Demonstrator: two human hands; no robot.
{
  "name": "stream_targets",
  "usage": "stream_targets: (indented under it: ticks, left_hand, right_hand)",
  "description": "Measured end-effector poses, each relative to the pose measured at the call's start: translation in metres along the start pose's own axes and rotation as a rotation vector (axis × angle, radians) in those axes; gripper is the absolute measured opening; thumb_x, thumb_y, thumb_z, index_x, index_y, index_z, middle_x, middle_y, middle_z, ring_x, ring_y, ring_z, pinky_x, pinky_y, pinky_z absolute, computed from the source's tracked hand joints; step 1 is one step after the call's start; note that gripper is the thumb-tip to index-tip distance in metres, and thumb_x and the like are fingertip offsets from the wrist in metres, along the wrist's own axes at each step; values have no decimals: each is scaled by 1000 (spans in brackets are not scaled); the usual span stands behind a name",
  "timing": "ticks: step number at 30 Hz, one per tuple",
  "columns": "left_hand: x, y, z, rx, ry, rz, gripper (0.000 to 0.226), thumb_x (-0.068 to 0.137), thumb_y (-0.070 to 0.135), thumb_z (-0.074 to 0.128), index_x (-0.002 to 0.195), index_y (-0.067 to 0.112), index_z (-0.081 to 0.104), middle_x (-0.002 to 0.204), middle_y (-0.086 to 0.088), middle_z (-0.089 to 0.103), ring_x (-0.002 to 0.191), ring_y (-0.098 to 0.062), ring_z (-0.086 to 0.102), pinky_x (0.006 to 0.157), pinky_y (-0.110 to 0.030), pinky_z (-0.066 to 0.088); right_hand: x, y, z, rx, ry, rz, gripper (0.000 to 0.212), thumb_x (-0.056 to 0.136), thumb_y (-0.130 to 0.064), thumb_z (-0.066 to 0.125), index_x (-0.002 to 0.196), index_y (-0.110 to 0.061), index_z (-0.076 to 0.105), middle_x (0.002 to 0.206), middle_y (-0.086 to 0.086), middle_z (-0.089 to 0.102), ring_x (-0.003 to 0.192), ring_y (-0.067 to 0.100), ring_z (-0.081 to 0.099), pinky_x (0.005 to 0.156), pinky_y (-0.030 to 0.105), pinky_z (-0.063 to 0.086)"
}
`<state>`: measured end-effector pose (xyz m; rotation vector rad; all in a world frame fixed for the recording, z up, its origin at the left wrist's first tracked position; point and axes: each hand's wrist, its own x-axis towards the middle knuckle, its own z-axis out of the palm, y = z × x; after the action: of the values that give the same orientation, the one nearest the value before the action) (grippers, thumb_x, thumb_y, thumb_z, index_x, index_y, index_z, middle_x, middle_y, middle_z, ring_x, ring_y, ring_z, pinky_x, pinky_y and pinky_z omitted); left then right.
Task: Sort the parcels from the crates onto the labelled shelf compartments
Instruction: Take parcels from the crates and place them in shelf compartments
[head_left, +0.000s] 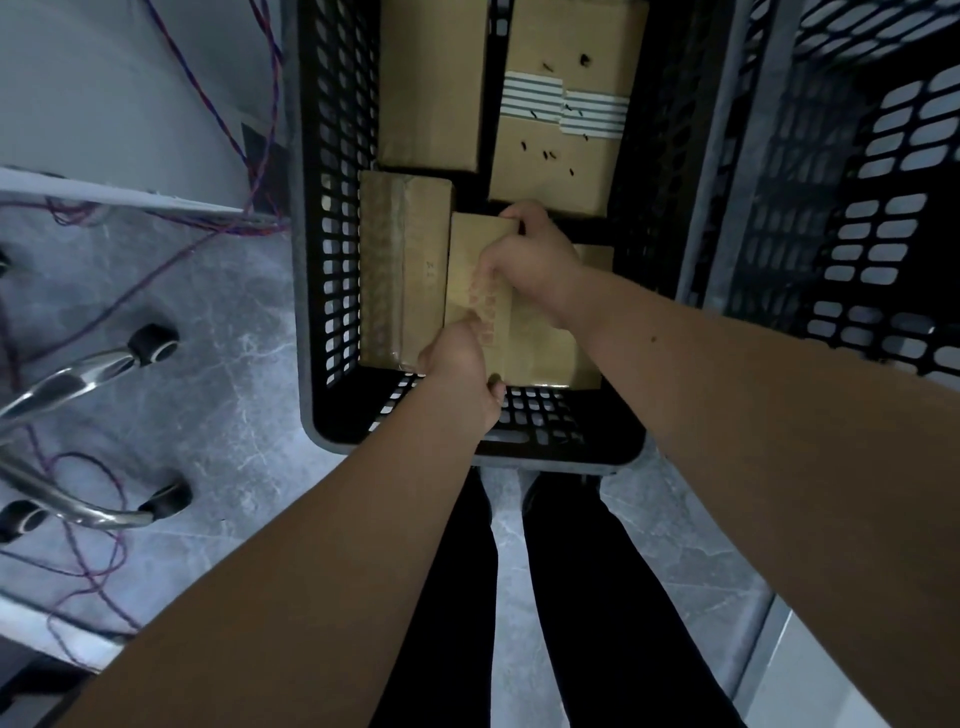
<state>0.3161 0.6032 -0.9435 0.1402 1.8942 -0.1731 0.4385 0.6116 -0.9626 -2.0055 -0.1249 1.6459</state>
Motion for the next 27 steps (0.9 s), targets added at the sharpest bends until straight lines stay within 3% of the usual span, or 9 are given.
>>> stream_targets:
  ticks: [3,6,13,16,18,20,22,25,27]
  left_hand:
    - [-9,-1,3,11,-37,-5,37,87,44,70,117,23,67,113,-1,68,92,-20,61,72,-30,53]
    - [-20,-2,-1,16,-20,14,45,86,51,67,122,25,65,117,1,70,95,-18,62,69,-32,52]
    - [-38,20,-26,90,51,125,97,57,90,44,132,33,63,123,2,69,111,-27,64,101,-51,47]
    - [-68,40,-34,156,45,92,106,51,95,42,133,32,63,130,1,68,114,-29,65,102,-51,46]
    - [-117,51,-40,190,-41,114,83,72,83,49,131,27,65,123,1,71,112,-27,68,100,-46,49]
    - [-157,58,-46,166,-151,206,57,86,65,62,121,22,73,107,-2,79,97,-26,75,89,-44,61]
    - [-182,61,-53,164,-206,266,41,87,52,70,112,19,77,94,-2,80,85,-24,76,78,-43,64]
    - [-212,70,-65,255,-159,371,29,86,32,67,108,15,76,99,-2,78,81,-20,71,75,-39,63]
    - [-234,75,-72,322,-152,451,29,86,17,62,113,13,72,114,-9,77,96,-25,73,82,-39,60]
  right_hand:
    - [-5,0,-6,46,64,-35,61,80,-7,71,135,-27,52,103,-4,59,85,14,59,53,18,47]
    - [-16,-4,-8,86,63,-63,53,81,-6,70,127,-27,55,98,-6,59,81,13,59,42,12,40]
    - [-63,-35,-22,182,76,-110,53,87,-9,69,132,-33,52,111,-8,63,97,18,69,64,27,54]
    - [-91,-54,-30,327,106,-72,62,87,-14,73,139,-37,50,118,-3,65,103,23,71,78,42,65]
    - [-108,-66,-34,419,136,-35,58,87,-27,74,141,-26,54,117,2,70,102,26,73,86,47,63]
    - [-128,-78,-40,474,149,-14,28,92,-37,69,110,-14,70,98,6,74,90,25,72,86,44,61]
    - [-152,-89,-46,455,152,31,29,94,-40,66,80,-16,73,84,7,74,85,27,71,86,46,61]
    - [-190,-104,-56,485,123,61,25,97,-19,61,78,-10,74,79,6,76,78,23,72,83,44,61]
    - [-218,-118,-65,499,137,77,23,97,-12,57,84,-9,75,76,3,77,72,19,71,74,35,59]
